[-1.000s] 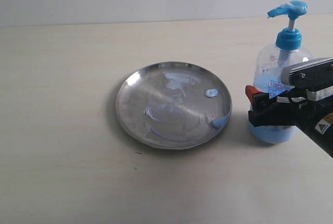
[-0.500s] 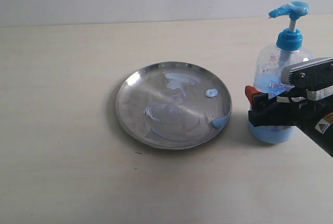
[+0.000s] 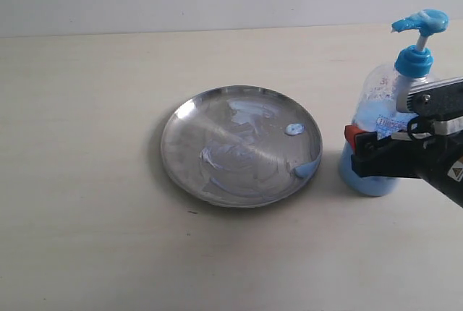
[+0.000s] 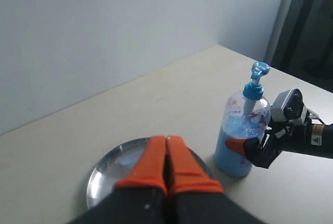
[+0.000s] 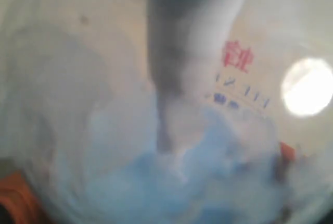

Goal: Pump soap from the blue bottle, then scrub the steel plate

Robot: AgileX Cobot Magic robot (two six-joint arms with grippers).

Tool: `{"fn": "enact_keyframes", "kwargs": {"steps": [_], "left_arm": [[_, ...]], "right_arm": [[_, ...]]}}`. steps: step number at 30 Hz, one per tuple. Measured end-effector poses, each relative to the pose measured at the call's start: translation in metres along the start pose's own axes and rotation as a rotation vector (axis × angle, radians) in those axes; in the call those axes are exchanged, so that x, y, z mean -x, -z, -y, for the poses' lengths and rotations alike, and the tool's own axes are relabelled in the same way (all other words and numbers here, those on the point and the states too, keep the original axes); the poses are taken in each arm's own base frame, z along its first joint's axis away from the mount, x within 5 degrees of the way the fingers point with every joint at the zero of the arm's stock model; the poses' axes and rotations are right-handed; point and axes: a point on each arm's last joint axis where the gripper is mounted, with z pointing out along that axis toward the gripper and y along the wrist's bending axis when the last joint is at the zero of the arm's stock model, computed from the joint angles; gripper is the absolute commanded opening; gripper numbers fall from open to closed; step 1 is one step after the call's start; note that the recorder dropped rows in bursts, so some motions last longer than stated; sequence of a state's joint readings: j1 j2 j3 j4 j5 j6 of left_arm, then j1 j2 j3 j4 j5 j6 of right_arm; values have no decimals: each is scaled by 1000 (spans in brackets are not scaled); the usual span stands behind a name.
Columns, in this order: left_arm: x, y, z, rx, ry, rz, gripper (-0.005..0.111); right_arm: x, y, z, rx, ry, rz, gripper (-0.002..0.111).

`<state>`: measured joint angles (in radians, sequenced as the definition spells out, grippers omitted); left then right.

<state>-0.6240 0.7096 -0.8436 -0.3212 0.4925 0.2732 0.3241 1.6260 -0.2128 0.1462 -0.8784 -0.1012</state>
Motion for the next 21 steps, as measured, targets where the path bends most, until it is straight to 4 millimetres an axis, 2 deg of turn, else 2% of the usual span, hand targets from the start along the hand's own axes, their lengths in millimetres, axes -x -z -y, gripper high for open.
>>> {"fn": "enact_keyframes", "kwargs": {"steps": [7,21], "left_arm": [[-1,-1,0,1,1,0,0],[0,-1,-1,6,3,19,0]], "right_arm": [[17,15,2,0,2,35,91],[35,51,7,-7,-90,2,87]]}}
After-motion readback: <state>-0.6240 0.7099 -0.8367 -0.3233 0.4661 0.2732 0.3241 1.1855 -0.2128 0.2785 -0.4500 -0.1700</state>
